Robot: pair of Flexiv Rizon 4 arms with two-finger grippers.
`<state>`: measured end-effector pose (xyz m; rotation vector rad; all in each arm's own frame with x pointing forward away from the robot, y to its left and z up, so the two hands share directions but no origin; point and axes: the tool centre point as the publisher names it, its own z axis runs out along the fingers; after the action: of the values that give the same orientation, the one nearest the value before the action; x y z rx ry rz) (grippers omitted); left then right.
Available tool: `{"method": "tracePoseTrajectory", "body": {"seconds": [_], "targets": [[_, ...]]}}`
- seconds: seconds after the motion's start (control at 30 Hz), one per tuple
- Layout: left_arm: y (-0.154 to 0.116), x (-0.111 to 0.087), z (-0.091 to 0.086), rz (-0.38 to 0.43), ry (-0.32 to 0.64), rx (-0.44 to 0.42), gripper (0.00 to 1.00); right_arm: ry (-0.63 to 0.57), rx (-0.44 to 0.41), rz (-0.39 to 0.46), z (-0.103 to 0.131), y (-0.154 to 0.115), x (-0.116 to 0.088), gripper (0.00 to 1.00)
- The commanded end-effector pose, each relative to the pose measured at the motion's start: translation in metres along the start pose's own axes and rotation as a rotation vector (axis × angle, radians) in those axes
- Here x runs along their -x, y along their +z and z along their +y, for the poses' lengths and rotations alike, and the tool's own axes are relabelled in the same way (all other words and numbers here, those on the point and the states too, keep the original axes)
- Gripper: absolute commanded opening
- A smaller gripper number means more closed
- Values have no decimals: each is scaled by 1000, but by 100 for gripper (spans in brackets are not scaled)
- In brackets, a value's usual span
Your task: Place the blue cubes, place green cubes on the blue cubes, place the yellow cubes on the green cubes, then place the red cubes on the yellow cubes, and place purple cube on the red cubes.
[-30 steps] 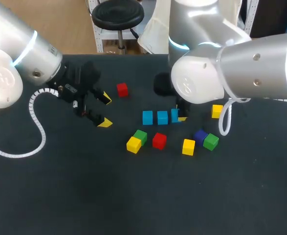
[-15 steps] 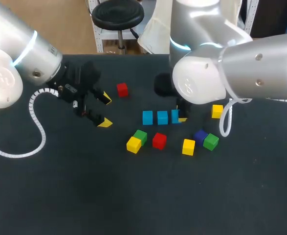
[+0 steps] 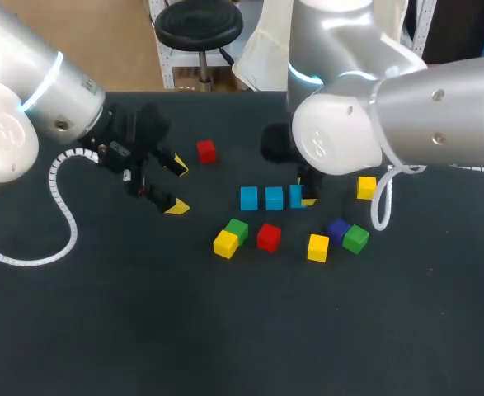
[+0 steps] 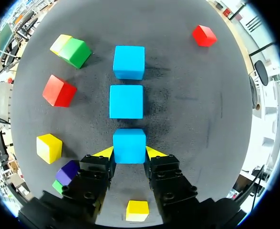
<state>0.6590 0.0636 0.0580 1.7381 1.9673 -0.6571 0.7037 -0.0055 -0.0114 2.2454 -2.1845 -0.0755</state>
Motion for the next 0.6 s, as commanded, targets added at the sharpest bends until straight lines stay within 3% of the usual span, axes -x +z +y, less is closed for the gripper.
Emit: {"method": "tracePoseTrajectory", "body": {"seconds": [0.03,0.17,0.2,0.23,0.3,0.33,0.4,0.6], "targets": [[0,-1,0,-3,3,1,100,-2,3,-5,0,1,-1,24],[0,-1,0,-3,3,1,100,-5,5,-5,-1,1,0,38],[0,-1,0,-3,3,1,100,-6,6,-6,-1,1,0,48],[0,-1,0,-3,3,1,100,-7,7,-6,-1,1,0,50],[0,-1,0,-3,3,1,100,-8,8,-6,-1,1,0,73],[0,-1,0,-3,3,1,100,-9,9,-7,-1,1,0,91],[0,-1,0,-3,3,1,100,-10,10,-9,-1,1,0,100],[0,-1,0,-3,3,1,100,-9,11,-13,-1,-1,-1,100]]}}
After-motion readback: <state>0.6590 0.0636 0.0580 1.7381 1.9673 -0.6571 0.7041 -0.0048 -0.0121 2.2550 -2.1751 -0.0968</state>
